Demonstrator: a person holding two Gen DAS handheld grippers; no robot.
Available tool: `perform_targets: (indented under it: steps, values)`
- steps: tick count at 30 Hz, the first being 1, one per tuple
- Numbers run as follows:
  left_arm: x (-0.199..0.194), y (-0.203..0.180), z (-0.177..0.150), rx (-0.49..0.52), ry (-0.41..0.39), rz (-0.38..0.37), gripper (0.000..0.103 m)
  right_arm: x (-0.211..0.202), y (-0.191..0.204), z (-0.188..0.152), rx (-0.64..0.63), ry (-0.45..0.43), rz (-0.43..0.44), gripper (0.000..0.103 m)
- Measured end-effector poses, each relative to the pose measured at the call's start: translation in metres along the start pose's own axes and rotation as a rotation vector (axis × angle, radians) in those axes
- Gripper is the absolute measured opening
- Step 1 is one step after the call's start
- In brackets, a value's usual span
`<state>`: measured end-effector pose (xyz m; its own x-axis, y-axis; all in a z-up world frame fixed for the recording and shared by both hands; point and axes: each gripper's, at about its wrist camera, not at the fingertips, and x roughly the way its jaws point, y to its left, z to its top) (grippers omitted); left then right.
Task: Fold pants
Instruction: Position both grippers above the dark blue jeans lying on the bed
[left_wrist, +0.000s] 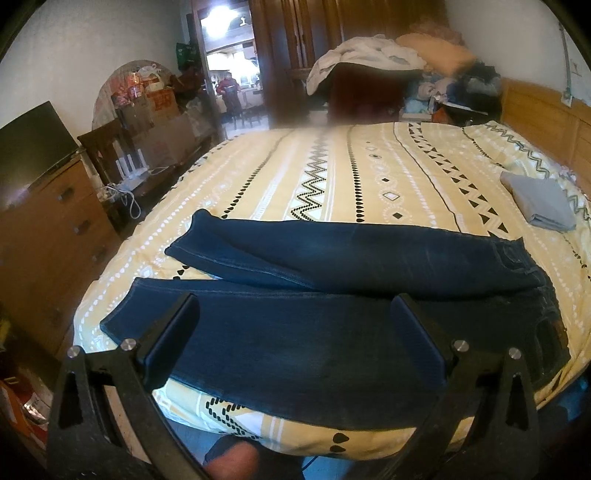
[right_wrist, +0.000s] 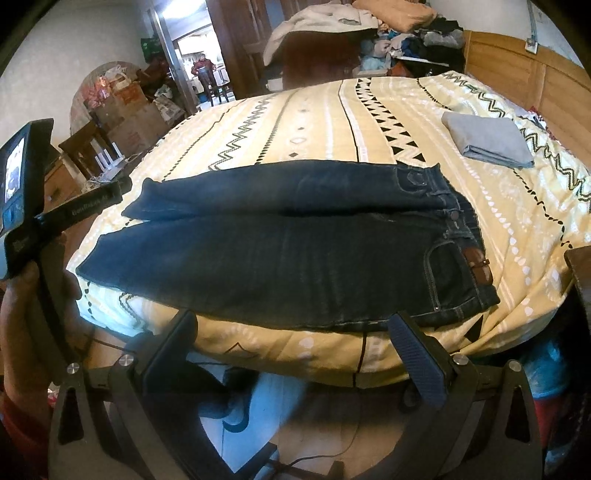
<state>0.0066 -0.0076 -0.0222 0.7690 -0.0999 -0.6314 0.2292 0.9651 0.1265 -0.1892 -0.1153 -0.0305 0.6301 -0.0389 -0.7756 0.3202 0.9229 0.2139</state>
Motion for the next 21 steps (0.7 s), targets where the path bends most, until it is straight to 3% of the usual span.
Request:
perform_targets:
  steps: [5,10,12,14,16,17,19,20,21]
  values:
    - [0.0,0.01,0.004,-0.018,0.003,-0.029,0.103,-0.009,0.001,0.001,-0.006,-0.034,0.0,0.103]
    - [-0.031,0.029,0.053,-0.042,-0.137,-0.019,0.102,-0.021,0.003,0.021,-0.046,-0.125,-0.013,0.103]
    - [-0.071,0.041,0.088,-0.065,-0.289,-0.015,0.103,-0.039,0.008,0.042,-0.088,-0.241,-0.019,0.103]
    - [-0.127,0.055,0.117,-0.1,-0.516,0.004,0.103,-0.067,0.016,0.068,-0.113,-0.38,-0.032,0.103]
    - [-0.171,0.075,0.124,-0.169,-0.72,-0.092,0.103,-0.11,0.022,0.098,-0.125,-0.542,-0.057,0.103]
    - [-0.185,0.09,0.118,-0.223,-0.821,-0.206,0.103,-0.131,0.024,0.105,-0.124,-0.623,-0.062,0.103]
    - [-0.187,0.114,0.089,-0.282,-0.93,-0.398,0.103,-0.176,0.025,0.108,-0.105,-0.804,-0.079,0.103]
    - [-0.181,0.122,0.069,-0.314,-0.949,-0.422,0.103,-0.185,0.023,0.106,-0.087,-0.851,-0.087,0.103]
    - [-0.174,0.125,0.056,-0.34,-0.928,-0.362,0.103,-0.192,0.022,0.102,-0.071,-0.867,-0.08,0.103]
